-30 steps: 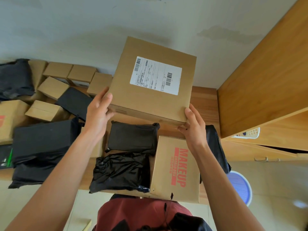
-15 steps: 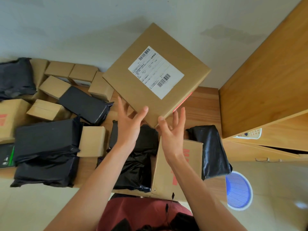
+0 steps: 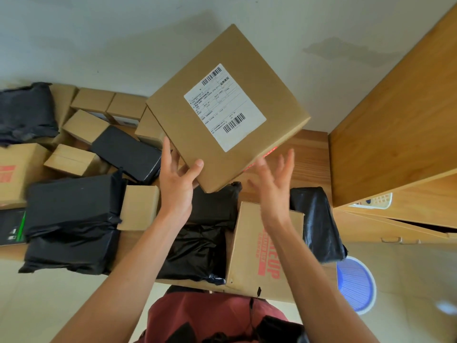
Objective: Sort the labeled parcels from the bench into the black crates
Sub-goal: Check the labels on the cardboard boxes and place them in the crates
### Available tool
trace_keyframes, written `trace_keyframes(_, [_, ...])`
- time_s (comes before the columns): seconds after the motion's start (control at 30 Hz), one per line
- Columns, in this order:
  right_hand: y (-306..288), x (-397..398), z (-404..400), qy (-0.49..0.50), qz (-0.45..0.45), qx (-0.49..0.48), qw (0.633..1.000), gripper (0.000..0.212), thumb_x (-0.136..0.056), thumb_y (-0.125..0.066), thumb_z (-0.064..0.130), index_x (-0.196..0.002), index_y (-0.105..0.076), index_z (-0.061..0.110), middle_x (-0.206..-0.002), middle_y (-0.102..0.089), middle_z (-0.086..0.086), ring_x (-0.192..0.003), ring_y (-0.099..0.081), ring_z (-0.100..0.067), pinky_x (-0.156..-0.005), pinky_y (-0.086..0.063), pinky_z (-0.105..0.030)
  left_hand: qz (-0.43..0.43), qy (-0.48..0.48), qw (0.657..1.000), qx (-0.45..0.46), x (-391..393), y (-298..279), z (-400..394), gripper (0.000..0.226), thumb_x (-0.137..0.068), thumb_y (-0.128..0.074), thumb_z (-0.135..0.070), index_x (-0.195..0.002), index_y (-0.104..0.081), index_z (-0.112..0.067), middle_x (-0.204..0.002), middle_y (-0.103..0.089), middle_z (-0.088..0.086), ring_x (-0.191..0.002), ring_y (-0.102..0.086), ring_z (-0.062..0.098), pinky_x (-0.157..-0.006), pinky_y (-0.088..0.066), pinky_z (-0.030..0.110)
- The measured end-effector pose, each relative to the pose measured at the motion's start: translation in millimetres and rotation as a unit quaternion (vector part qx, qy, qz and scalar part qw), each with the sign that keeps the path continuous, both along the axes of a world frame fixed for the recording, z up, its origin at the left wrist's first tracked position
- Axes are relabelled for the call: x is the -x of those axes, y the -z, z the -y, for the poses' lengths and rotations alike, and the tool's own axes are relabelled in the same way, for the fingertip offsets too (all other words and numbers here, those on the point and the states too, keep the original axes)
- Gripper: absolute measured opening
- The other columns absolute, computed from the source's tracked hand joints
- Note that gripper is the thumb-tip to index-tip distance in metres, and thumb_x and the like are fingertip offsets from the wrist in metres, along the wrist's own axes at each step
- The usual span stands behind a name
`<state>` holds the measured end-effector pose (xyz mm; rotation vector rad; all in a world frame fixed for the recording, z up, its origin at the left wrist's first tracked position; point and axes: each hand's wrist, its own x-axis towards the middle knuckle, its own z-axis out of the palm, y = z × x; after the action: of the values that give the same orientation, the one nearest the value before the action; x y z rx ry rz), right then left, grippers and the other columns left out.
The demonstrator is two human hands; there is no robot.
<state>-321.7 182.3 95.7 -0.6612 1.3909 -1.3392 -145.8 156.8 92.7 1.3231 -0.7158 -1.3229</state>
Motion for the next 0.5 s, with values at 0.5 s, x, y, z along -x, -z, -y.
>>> trace_keyframes(0.5, [0.1, 59.0, 16.9, 0.048, -0.19, 0.009, 0.981, 0.032, -0.102, -0.064, 0.036, -0.133, -0.059, 0.028, -0.115, -0.071, 0.01, -0.1, -0.068, -0.001, -0.08, -0.058, -0.025, 0.07, 0.052, 0.996, 0.015, -18.7, -2.9, 7.8, 0.075, -0.094, -0.068, 0.005, -0.154, -0.04, -0.03, -0.144, -0.061, -0.013, -0.13, -0.06, 0.005, -0.114, -0.047, 0.045])
